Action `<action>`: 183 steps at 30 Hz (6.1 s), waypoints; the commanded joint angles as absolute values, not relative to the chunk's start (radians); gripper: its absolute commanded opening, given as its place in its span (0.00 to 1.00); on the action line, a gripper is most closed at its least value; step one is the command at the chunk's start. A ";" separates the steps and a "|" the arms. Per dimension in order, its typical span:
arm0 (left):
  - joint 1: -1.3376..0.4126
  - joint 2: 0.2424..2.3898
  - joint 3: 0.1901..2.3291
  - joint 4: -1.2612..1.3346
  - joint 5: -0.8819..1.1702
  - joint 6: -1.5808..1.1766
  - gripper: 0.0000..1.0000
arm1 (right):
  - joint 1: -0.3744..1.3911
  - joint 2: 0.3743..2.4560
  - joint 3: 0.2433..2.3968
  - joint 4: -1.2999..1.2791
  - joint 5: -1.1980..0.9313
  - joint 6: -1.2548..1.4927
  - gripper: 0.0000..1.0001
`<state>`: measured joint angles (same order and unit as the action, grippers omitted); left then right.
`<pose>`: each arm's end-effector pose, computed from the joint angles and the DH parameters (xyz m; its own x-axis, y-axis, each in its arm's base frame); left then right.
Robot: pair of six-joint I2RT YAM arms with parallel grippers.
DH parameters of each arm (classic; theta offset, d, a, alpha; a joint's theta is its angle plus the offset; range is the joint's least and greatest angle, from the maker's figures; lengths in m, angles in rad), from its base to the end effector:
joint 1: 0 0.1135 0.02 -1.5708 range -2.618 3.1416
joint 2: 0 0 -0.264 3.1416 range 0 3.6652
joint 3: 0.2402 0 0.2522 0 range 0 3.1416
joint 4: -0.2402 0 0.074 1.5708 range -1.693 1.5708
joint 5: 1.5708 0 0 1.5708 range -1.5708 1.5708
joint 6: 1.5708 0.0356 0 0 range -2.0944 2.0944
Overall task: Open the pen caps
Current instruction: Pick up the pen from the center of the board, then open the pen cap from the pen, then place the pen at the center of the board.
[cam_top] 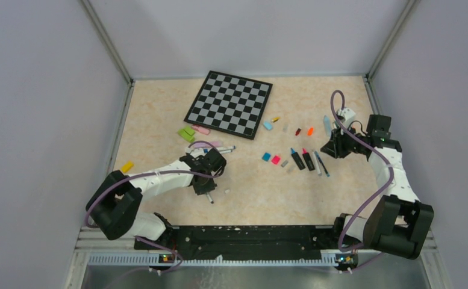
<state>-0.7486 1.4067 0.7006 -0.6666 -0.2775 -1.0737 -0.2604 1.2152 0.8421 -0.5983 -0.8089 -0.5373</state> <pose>0.1704 -0.1450 0.1545 -0.8832 -0.3334 -0.3299 -0.3380 0.9401 -0.0449 0.2324 -0.0353 0.2462 -0.5745 -0.2125 -0.7904 -0.5945 0.7721 0.2245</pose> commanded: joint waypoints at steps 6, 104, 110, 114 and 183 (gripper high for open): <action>-0.764 1.483 0.625 -0.731 -0.240 -1.081 0.12 | -0.273 1.157 0.857 -0.593 -0.825 -0.564 0.26; -0.906 1.315 0.521 1.114 0.342 -0.455 0.99 | -0.056 1.091 0.721 -0.599 -1.375 -0.642 0.00; -0.898 1.358 0.576 1.131 0.375 -0.521 0.99 | 0.014 1.131 0.738 -0.715 -1.339 -0.786 0.00; -0.897 1.454 0.634 1.189 0.377 -0.576 0.99 | 0.041 1.160 0.753 -0.777 -1.333 -0.857 0.00; -0.820 1.143 0.419 0.673 0.433 -0.631 0.00 | -0.289 1.408 0.812 -0.514 -0.403 -0.549 0.00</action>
<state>-0.7914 1.1030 0.4328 0.6487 0.4686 -0.6537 -0.2764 1.3746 0.7773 -0.5049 -0.4652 -0.5476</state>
